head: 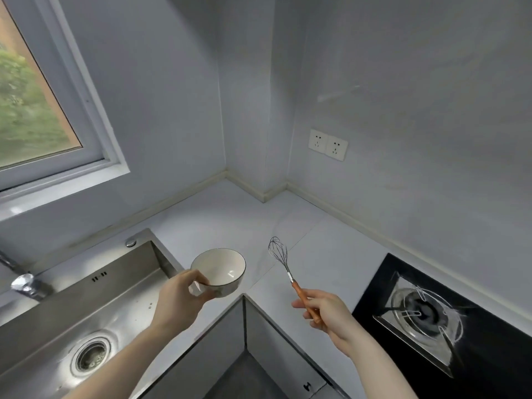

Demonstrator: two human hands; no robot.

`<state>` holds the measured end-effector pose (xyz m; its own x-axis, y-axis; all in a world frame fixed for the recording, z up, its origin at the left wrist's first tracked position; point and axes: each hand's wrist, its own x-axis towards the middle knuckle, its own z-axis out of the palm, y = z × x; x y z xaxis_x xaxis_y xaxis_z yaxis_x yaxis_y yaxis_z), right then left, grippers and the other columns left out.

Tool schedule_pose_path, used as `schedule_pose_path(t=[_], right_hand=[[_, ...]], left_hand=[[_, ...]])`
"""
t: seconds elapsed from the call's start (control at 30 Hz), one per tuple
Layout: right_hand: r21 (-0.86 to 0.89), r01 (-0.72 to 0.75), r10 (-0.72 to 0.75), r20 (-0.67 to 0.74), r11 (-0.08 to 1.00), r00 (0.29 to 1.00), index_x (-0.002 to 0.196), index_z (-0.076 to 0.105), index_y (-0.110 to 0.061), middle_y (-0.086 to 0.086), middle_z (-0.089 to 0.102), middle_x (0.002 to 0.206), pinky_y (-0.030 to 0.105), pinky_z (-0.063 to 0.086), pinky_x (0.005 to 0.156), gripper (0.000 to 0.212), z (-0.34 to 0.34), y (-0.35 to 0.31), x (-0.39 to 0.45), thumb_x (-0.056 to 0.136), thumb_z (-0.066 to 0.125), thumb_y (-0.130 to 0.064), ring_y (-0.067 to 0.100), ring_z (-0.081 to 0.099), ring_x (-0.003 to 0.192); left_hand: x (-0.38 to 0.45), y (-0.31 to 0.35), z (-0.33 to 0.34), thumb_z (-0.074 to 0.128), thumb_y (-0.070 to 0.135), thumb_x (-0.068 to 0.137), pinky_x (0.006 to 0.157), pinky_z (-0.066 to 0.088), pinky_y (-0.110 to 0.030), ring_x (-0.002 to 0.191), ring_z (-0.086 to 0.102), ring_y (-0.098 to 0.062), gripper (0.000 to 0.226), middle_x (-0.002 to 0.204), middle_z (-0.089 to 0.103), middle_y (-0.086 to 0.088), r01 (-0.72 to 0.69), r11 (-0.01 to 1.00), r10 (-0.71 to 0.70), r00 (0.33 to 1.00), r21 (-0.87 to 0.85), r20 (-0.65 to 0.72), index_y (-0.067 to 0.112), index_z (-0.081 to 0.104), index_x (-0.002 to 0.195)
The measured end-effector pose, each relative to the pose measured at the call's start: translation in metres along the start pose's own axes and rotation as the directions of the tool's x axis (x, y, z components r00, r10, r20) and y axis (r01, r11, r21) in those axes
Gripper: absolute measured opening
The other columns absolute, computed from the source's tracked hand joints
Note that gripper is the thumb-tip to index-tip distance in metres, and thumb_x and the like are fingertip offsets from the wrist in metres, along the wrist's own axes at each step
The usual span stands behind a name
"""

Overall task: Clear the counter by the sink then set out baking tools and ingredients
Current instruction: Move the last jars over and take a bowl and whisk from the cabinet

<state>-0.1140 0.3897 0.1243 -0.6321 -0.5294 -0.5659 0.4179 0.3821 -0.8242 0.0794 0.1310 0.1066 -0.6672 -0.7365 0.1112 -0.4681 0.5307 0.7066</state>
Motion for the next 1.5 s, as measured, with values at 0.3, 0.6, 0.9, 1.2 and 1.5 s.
schedule_pose_path(t=[0.3, 0.6, 0.9, 1.2, 1.5], right_hand=[[-0.135, -0.105, 0.108, 0.02, 0.985, 0.994, 0.11, 0.071, -0.014, 0.0, 0.078, 0.103, 0.016, 0.042, 0.057, 0.029, 0.006, -0.025, 0.109, 0.096, 0.051, 0.002, 0.009, 0.055, 0.069], [-0.224, -0.246, 0.252, -0.002, 0.943, 0.968, 0.112, 0.074, -0.013, -0.006, 0.077, 0.105, 0.015, 0.04, 0.055, 0.039, 0.045, -0.035, 0.209, 0.088, 0.048, 0.005, 0.007, 0.046, 0.049], [-0.175, -0.361, 0.349, -0.098, 0.916, 0.932, 0.108, 0.074, -0.011, 0.0, 0.075, 0.105, 0.016, 0.041, 0.052, 0.03, 0.081, -0.05, 0.296, 0.091, 0.051, 0.001, 0.011, 0.052, 0.059], [-0.128, -0.364, 0.327, -0.241, 0.922, 0.914, 0.093, 0.072, -0.007, 0.009, 0.067, 0.084, 0.028, 0.052, 0.056, 0.01, 0.094, -0.063, 0.37, 0.092, 0.065, 0.0, 0.018, 0.057, 0.059], [-0.132, -0.39, 0.322, -0.36, 0.911, 0.876, 0.079, 0.072, -0.004, 0.013, 0.066, 0.079, 0.033, 0.059, 0.058, 0.012, 0.111, -0.079, 0.418, 0.084, 0.067, 0.006, 0.024, 0.061, 0.06]], left_hand=[[0.073, -0.028, 0.04, 0.091, 0.034, 0.07, 0.06, 0.045, -0.029, 0.07, 0.059, -0.01, 0.026, 0.076, 0.065, 0.015, 0.184, 0.983, -0.184, 0.983, 0.024, -0.011, 0.028, 0.067, 0.074], [0.17, -0.077, 0.075, 0.088, 0.034, 0.073, 0.061, 0.039, -0.024, 0.08, 0.06, -0.013, 0.025, 0.086, 0.067, 0.014, 0.262, 0.964, -0.264, 0.962, 0.038, 0.07, 0.031, 0.063, 0.074], [0.274, -0.1, 0.111, 0.09, 0.037, 0.072, 0.061, 0.039, -0.02, 0.082, 0.058, -0.016, 0.027, 0.089, 0.065, 0.014, 0.251, 0.968, -0.249, 0.955, 0.006, 0.163, 0.024, 0.066, 0.076], [0.343, -0.108, 0.14, 0.088, 0.028, 0.075, 0.066, 0.038, -0.023, 0.09, 0.059, -0.018, 0.022, 0.093, 0.066, 0.012, 0.208, 0.978, -0.209, 0.944, 0.033, 0.253, 0.026, 0.066, 0.077], [0.394, -0.107, 0.165, 0.086, 0.026, 0.077, 0.074, 0.042, -0.025, 0.102, 0.064, -0.017, 0.021, 0.112, 0.068, 0.012, 0.157, 0.986, -0.168, 0.937, 0.06, 0.307, 0.027, 0.066, 0.081]])
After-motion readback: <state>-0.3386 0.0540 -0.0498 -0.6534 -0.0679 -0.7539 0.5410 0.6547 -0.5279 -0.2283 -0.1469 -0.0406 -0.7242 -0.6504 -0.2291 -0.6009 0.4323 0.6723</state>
